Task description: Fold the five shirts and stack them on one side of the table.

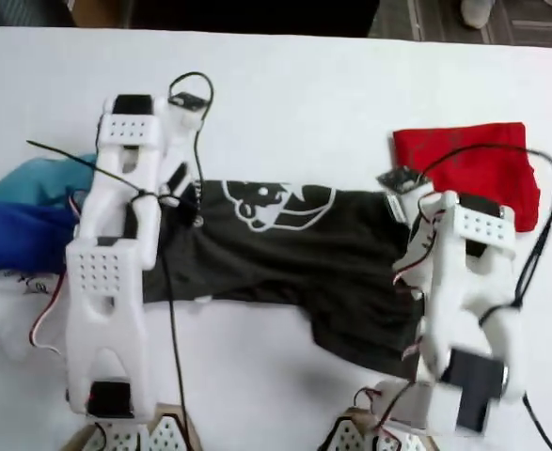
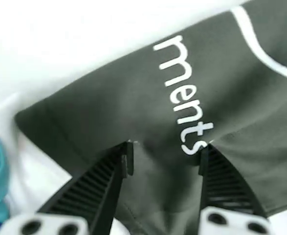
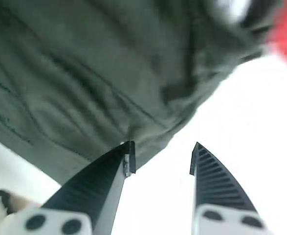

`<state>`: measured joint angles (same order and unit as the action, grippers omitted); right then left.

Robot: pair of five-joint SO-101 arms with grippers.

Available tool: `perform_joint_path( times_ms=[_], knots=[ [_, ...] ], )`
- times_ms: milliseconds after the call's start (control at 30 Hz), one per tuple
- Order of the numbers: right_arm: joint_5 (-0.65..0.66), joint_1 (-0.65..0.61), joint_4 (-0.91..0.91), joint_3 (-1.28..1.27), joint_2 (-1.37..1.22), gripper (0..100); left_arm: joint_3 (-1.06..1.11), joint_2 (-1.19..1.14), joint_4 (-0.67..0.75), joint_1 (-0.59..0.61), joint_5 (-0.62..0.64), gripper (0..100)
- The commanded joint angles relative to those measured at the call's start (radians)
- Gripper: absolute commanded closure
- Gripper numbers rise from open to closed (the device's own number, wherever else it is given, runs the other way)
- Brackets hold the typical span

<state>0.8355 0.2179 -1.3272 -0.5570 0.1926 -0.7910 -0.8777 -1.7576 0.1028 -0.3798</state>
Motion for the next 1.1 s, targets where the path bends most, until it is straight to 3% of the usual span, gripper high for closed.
perform_joint_path(
  times_ms=[0,167,367,567,700,867,1067],
  knots=[
    [-0.008,-0.053,0.05,0.017,0.234,80.5,-0.044,0.066,-0.028,-0.011,0.006,76],
    [-0.186,-0.171,0.2,0.025,0.17,80.5,-0.044,0.137,-0.028,-0.018,0.008,76],
    [-0.324,-0.254,0.265,0.304,-0.222,80.5,-0.044,0.083,0.048,-0.02,0.009,76],
    [-0.33,-0.183,0.081,0.701,-0.579,80.7,-0.053,-0.072,0.051,-0.005,0.009,76],
    [-0.327,-0.113,-0.012,0.872,-0.702,80.7,-0.054,-0.129,0.066,0.071,0.008,76],
    [-0.325,-0.09,-0.074,0.967,-0.788,80.7,-0.076,-0.135,0.083,0.126,0.003,76],
    [-0.327,-0.105,-0.076,0.979,-0.805,80.7,-0.288,-0.143,0.009,0.17,-0.048,76]
  ],
)
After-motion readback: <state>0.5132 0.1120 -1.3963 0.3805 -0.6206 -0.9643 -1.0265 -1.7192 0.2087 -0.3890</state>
